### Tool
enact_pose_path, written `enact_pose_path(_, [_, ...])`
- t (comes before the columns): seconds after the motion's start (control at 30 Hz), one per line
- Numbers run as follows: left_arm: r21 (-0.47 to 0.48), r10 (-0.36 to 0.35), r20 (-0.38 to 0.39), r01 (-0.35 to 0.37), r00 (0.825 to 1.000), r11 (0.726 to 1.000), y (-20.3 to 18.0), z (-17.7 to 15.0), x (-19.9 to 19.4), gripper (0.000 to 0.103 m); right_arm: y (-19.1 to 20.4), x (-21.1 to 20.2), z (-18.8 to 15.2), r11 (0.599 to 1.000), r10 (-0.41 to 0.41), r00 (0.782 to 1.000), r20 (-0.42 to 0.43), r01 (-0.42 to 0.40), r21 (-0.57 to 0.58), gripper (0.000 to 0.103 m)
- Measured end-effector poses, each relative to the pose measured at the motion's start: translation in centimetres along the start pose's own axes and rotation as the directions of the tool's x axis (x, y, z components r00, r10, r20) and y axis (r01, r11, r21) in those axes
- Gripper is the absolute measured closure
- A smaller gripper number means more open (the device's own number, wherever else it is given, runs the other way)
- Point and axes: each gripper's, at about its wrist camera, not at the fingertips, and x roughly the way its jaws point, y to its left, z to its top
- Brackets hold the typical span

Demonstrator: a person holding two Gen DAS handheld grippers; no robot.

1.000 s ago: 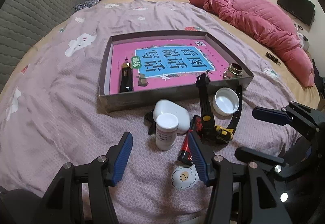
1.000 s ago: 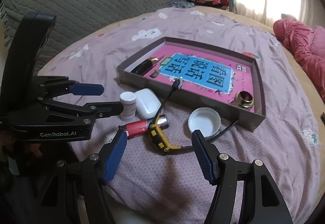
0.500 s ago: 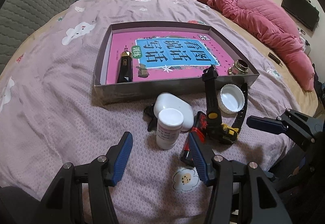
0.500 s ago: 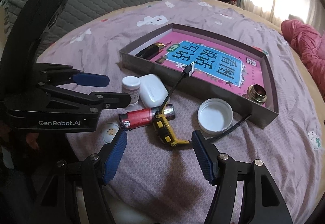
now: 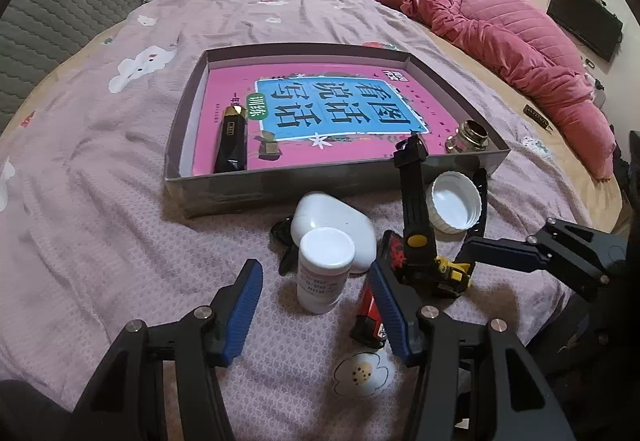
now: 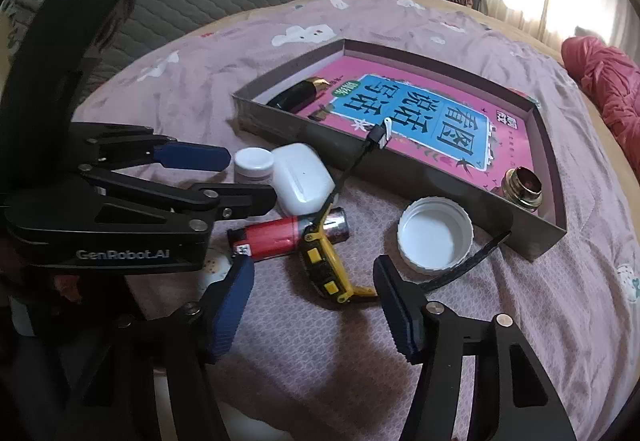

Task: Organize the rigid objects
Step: 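Move the left tool to the white pill bottle while the right tool moves to the yellow tape measure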

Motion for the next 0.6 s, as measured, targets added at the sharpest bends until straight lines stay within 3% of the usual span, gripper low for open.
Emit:
enact_pose_path(0.3, [-0.016,-0.035,-0.013,0.034,0.999,0.999,0.3,0.2,0.7,0.055,-0.4,1.6,0.2,1.000,-0.018,0.999,-0.036,0.018,-0.008,0.056])
enact_pose_path(0.6, [-0.037,-0.047,-0.017,0.046,0.999,0.998,0.6,0.2,1.3,0.056,-0.5,2.3,0.2,1.000,-0.010,0.999,-0.039,0.010,-0.012,0.059])
